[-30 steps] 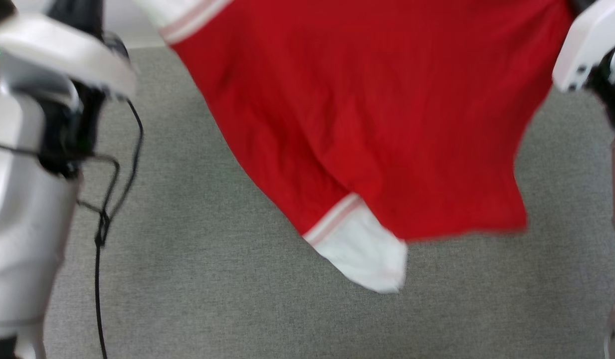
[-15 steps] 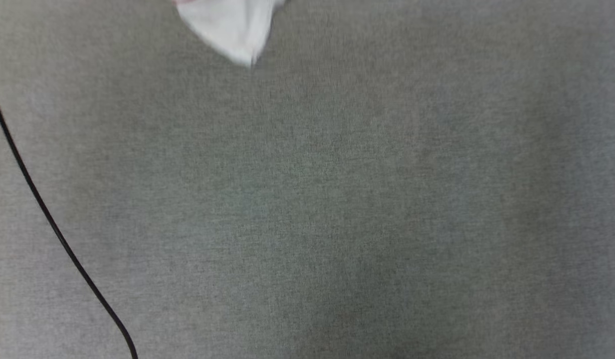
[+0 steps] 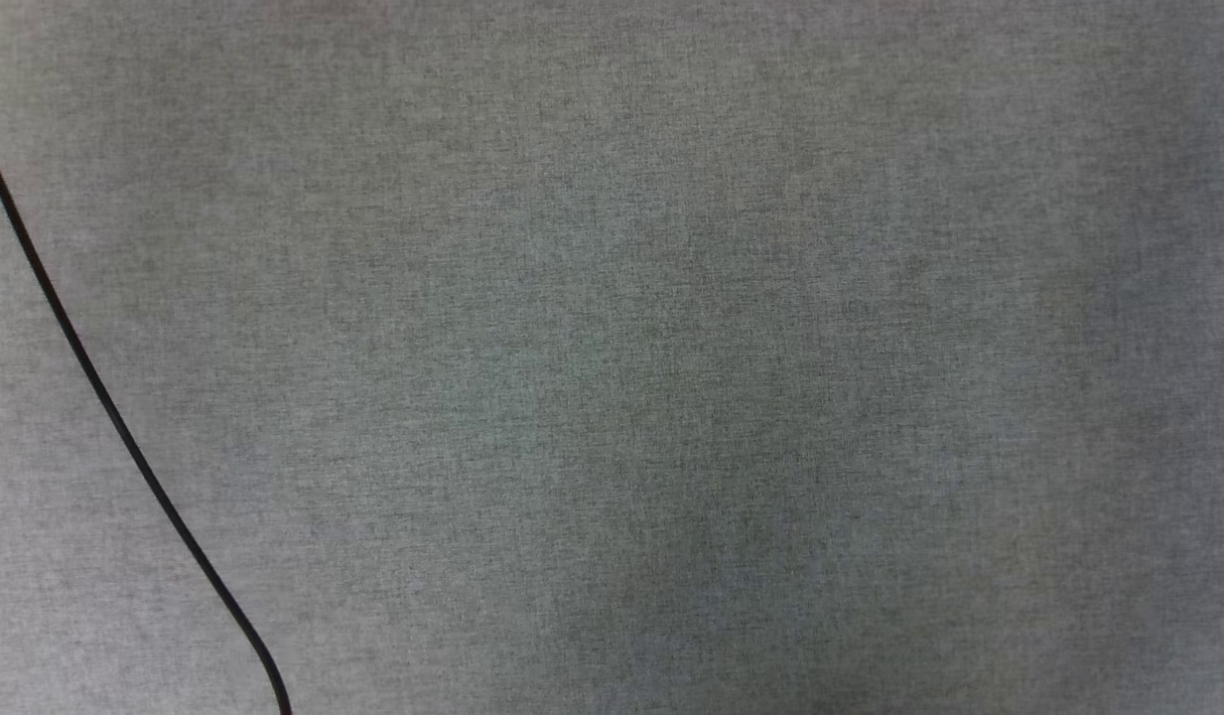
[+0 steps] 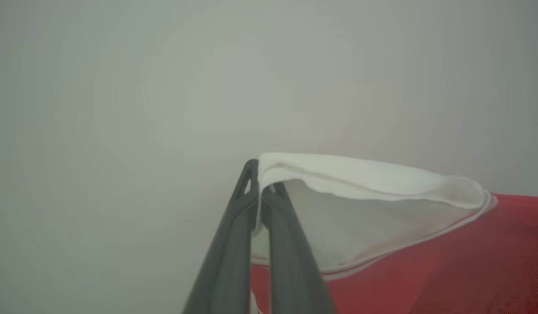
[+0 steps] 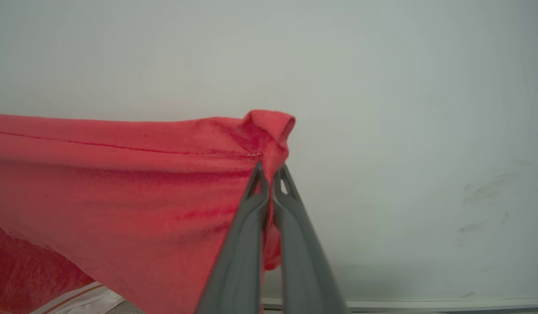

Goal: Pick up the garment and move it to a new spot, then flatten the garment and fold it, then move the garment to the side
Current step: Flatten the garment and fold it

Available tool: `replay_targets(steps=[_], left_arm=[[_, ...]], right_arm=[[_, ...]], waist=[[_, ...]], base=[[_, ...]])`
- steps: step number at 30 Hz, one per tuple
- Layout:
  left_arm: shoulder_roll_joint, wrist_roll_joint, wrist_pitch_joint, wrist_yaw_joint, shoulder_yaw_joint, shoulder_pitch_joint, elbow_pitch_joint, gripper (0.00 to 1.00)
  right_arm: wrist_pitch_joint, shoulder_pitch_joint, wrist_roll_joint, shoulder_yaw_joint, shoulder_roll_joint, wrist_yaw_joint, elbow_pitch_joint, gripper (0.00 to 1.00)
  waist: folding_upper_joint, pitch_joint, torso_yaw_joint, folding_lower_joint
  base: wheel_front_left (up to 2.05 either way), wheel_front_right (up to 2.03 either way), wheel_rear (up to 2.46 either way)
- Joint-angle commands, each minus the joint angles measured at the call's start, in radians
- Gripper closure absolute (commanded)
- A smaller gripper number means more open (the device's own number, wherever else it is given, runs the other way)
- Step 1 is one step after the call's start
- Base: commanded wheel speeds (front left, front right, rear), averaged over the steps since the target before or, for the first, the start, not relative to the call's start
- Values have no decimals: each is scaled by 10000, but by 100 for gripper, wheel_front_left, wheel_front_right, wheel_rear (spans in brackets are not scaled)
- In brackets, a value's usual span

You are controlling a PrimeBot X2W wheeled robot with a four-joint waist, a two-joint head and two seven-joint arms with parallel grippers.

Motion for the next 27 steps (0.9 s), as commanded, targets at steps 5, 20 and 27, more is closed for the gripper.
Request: replay_targets(steps=[5, 20, 27], left_arm=[[-277, -322, -398, -354, -79, 1209, 710, 100], [-1214, -1162, -1658, -1100, -401, 5411, 2641, 100], [-1217, -1278, -1891, -1153, -393, 8522, 2214, 100]], right_arm=[[-366, 922, 91, 202, 30, -17, 928, 100], [-1569, 4633, 1262, 1094, -355, -17, 3205, 100], [-2275, 7247, 2272, 2060, -655, -17, 2973, 100]], waist=[[0, -219, 78, -1], [0, -2528, 343, -1], [0, -3995, 450, -1]], base=[[0, 0, 0], [0, 0, 0], [0, 0, 0]])
